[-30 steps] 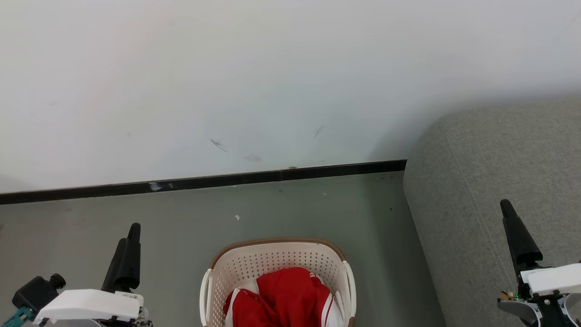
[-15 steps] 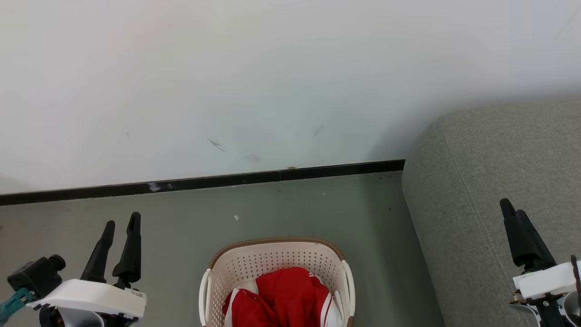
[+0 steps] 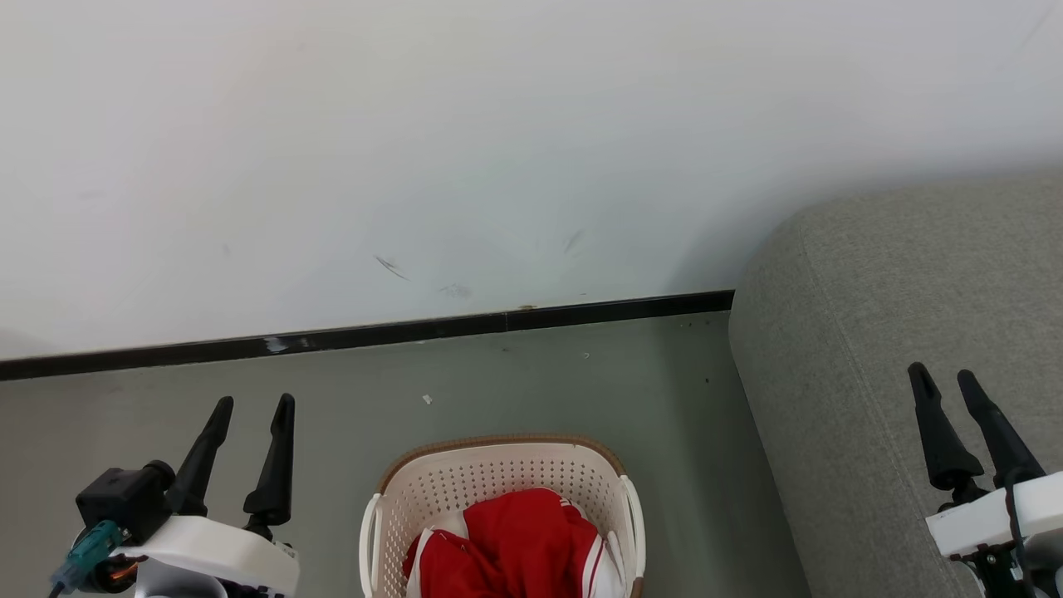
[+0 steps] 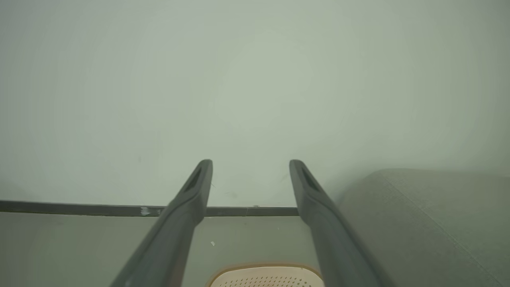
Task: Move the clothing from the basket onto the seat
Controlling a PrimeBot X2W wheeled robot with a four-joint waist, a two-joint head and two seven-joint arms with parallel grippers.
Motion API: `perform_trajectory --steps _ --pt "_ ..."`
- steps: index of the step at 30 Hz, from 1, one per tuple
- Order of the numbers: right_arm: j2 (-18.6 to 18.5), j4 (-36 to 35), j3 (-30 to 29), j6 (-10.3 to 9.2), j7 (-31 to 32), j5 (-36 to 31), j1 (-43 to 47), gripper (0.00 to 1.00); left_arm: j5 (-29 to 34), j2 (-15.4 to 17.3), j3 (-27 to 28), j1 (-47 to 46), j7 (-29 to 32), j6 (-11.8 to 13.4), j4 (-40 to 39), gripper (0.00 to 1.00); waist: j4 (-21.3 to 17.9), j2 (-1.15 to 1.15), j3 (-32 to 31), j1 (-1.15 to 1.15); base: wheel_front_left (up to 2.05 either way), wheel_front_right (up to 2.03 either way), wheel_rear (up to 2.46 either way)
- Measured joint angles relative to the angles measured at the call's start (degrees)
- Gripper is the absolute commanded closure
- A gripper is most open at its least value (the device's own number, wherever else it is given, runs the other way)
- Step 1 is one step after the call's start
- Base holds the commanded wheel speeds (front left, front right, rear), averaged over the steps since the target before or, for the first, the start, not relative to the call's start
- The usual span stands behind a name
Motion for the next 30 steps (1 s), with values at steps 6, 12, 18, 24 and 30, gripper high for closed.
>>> perform_trajectory --steps 6,12,18,24,30 --pt "0.2 -0.9 -0.5 0.01 -1.7 -5.6 -0.4 0.0 4.7 -0.3 -0.5 0.0 -1.5 0.6 0.0 0.0 -0.1 0.0 0.0 -0.01 0.0 0.0 0.0" --pt "0.9 -0.9 -1.8 0.01 -3.0 -10.7 -0.4 0.0 9.3 -0.6 -0.8 0.0 -3.0 0.7 -0.3 0.0 -0.2 0.0 0.0 -0.01 0.0 0.0 0.0" --pt "1.3 -0.9 -2.3 0.02 -4.5 -15.0 -0.4 0.0 13.1 -0.8 -0.8 -0.7 -4.1 1.0 -0.6 0.0 -0.2 0.0 0.0 -0.01 0.0 0.0 0.0" --pt "2.3 -0.9 -2.4 0.02 -4.6 -15.4 -0.4 0.0 13.1 -1.5 -0.3 -1.0 -4.1 1.0 -0.6 0.0 -0.1 0.0 0.2 -0.02 0.0 0.0 0.0" --pt "3.0 -0.9 -2.6 0.02 -4.6 -16.2 -0.4 0.0 13.2 -2.3 0.6 -1.0 -4.1 0.9 -0.6 0.0 0.0 0.0 0.3 -0.02 0.0 0.0 0.0"
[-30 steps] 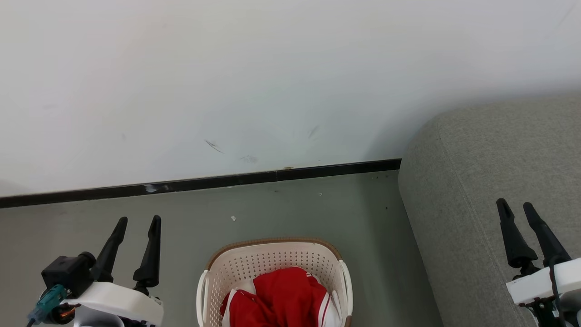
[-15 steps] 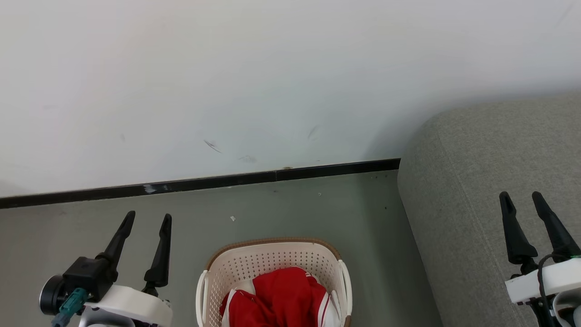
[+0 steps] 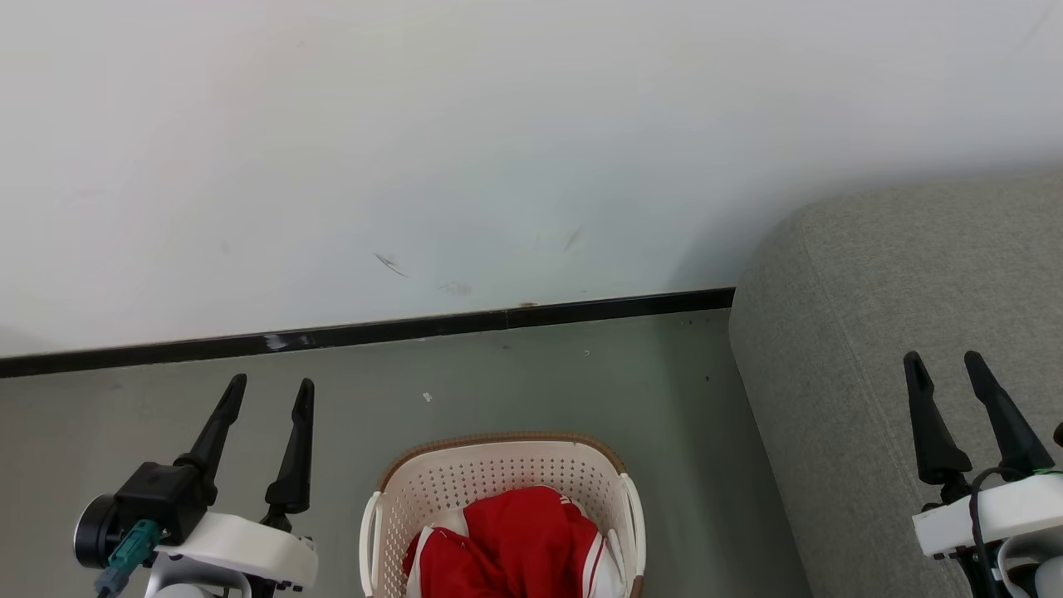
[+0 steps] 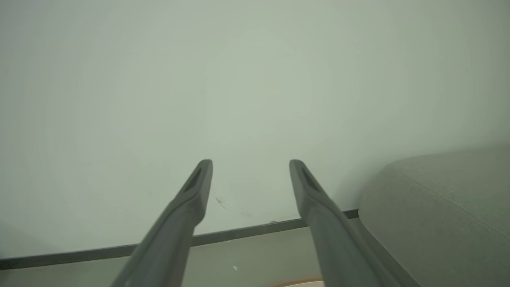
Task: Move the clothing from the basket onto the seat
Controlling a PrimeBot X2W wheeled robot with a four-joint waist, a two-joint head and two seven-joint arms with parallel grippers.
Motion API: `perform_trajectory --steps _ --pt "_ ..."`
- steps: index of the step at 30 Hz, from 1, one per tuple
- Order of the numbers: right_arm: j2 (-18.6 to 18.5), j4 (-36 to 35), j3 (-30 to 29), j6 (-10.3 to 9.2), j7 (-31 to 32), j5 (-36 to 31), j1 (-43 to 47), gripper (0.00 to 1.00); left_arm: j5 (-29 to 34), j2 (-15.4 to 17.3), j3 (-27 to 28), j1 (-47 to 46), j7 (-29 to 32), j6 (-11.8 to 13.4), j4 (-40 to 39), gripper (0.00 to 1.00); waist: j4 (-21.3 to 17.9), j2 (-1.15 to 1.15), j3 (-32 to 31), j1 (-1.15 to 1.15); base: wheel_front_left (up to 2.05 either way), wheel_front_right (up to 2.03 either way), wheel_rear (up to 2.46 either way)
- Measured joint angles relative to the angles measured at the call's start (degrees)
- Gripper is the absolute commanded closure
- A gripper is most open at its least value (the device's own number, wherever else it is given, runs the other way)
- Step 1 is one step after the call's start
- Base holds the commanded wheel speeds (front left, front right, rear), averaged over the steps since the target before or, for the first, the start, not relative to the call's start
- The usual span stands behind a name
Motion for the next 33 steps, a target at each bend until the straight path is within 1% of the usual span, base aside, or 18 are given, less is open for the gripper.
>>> perform_trajectory --steps 15,17,33 --pt "0.8 0.0 -0.3 0.0 0.0 -1.0 0.0 0.0 0.2 -0.8 1.9 -0.1 -0.2 -0.6 0.4 0.0 0.1 0.0 0.2 -0.01 0.0 0.0 0.0" --pt "1.0 0.0 -0.3 0.0 0.0 -1.0 0.0 0.0 0.4 -0.9 2.1 -0.1 -0.2 -1.1 0.5 0.0 0.1 0.0 0.2 -0.01 0.0 0.0 0.0" --pt "1.6 0.0 0.3 0.0 0.0 -0.6 0.0 0.0 1.0 -2.0 3.2 -0.2 -0.2 -2.1 1.1 0.0 0.0 0.0 0.4 -0.01 0.0 0.0 0.0"
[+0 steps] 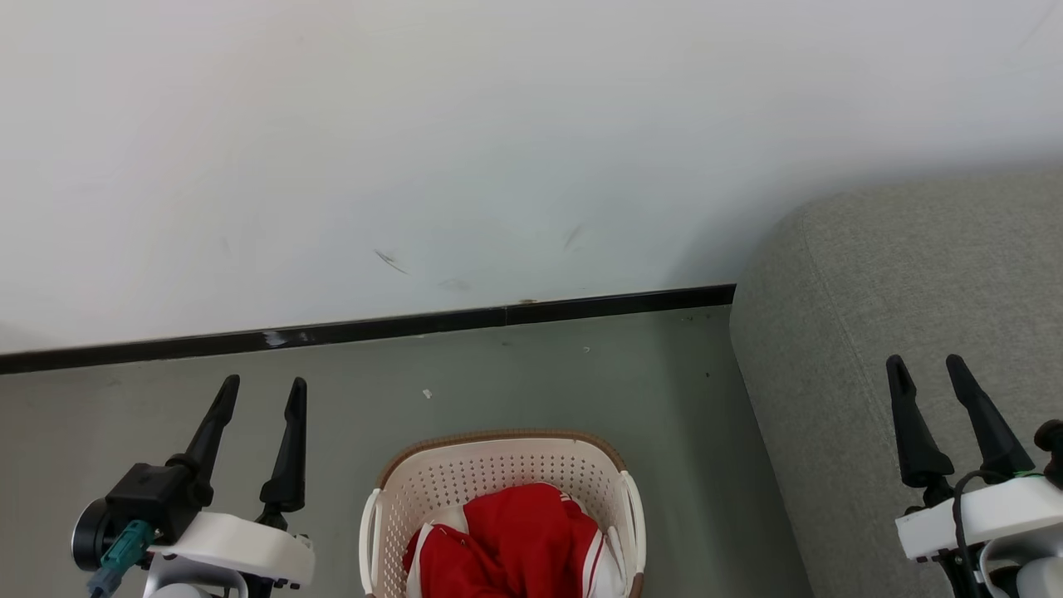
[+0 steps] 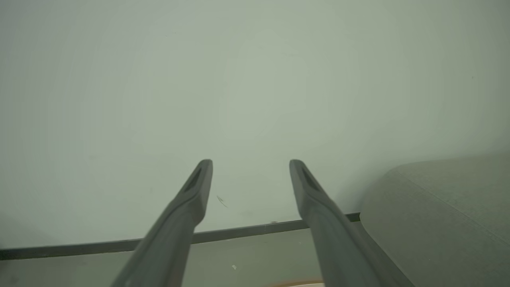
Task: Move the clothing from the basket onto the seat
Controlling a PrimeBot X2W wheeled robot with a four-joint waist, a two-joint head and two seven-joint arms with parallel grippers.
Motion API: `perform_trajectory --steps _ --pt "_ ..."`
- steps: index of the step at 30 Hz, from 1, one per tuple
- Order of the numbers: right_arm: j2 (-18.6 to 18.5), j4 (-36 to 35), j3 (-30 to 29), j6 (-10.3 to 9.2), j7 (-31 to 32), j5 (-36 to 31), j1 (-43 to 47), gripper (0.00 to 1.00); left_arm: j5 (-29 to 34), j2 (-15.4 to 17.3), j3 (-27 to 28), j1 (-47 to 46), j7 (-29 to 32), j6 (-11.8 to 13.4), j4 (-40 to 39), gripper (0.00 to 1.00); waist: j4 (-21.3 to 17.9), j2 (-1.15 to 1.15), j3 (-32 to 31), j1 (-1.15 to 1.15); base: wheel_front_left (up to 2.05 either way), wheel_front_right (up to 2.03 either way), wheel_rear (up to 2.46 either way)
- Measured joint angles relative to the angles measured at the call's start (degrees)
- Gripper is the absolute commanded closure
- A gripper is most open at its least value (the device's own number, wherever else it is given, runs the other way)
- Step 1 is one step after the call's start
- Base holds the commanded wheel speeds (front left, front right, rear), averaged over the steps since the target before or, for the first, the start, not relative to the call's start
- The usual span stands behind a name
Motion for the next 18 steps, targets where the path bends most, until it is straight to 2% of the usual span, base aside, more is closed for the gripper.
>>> perform_trajectory --steps 18 --pt "0.1 -0.2 1.1 0.0 0.0 0.7 0.0 0.0 0.0 -0.6 1.1 -1.1 0.0 -0.5 0.8 0.0 -0.8 0.0 1.7 0.0 0.0 0.0 0.0"
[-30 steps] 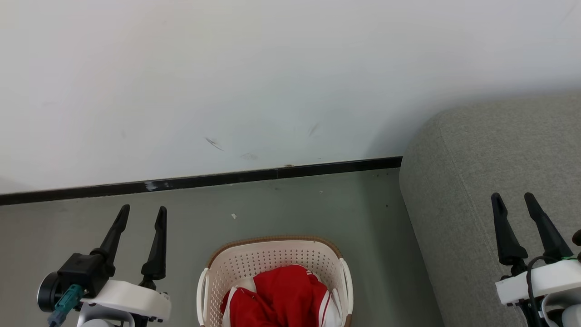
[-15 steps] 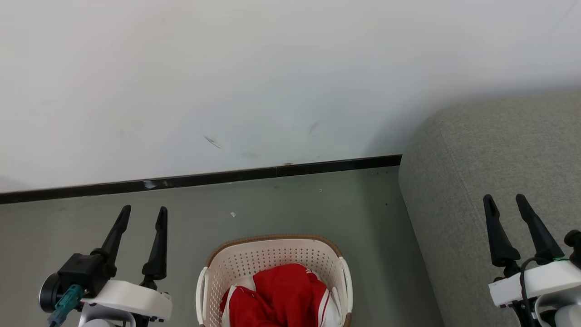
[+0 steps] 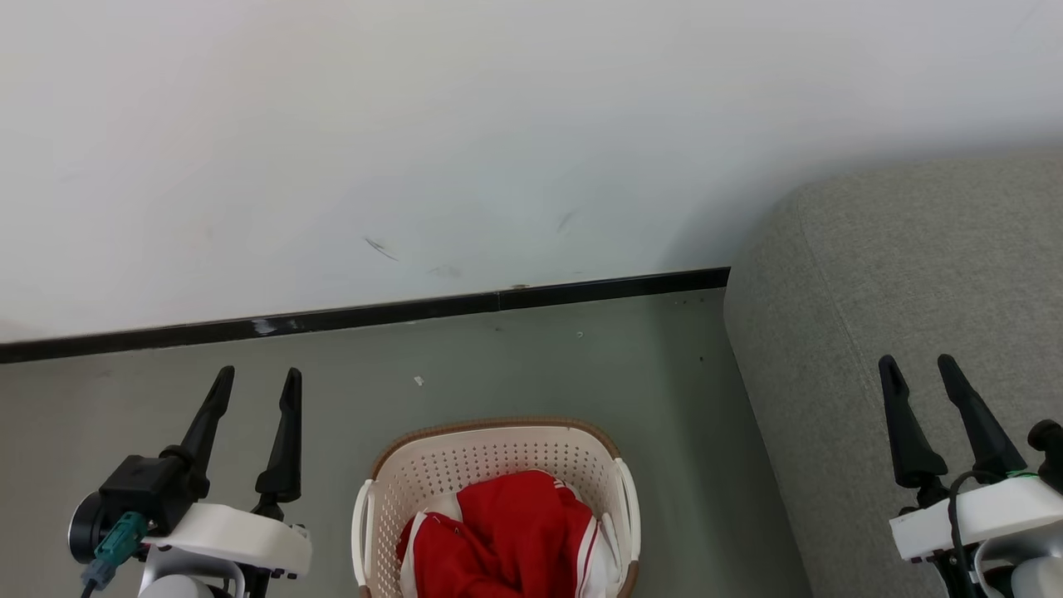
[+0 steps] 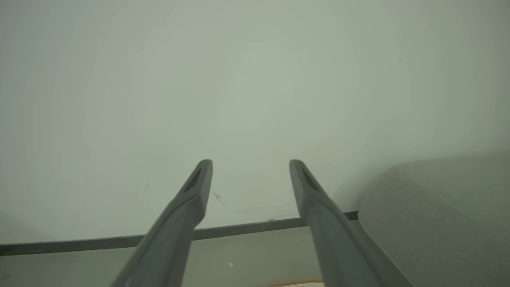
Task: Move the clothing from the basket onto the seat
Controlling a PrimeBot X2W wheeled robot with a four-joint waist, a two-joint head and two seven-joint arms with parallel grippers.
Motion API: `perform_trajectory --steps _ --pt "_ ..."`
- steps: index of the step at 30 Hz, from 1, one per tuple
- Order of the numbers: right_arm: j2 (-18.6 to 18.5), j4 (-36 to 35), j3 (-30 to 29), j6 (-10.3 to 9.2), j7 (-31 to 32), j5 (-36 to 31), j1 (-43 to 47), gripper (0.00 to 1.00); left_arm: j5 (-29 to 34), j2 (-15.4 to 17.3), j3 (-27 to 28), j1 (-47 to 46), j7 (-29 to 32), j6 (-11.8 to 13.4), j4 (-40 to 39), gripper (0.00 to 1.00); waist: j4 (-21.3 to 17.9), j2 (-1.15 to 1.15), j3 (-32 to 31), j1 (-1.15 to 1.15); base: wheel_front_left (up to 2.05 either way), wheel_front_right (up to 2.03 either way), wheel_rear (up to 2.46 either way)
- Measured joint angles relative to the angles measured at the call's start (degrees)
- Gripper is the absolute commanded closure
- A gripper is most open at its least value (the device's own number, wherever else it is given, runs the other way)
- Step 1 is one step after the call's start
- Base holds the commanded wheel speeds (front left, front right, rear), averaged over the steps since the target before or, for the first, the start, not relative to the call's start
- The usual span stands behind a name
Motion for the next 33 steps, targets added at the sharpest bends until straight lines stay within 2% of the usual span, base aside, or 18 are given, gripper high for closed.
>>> perform_trajectory --steps 33 --pt "1.1 -2.3 -0.3 0.0 0.0 3.1 -4.0 0.0 1.6 -0.3 0.3 -4.1 0.0 -0.9 1.6 0.0 -1.7 0.0 10.0 0.0 0.0 0.0 0.0"
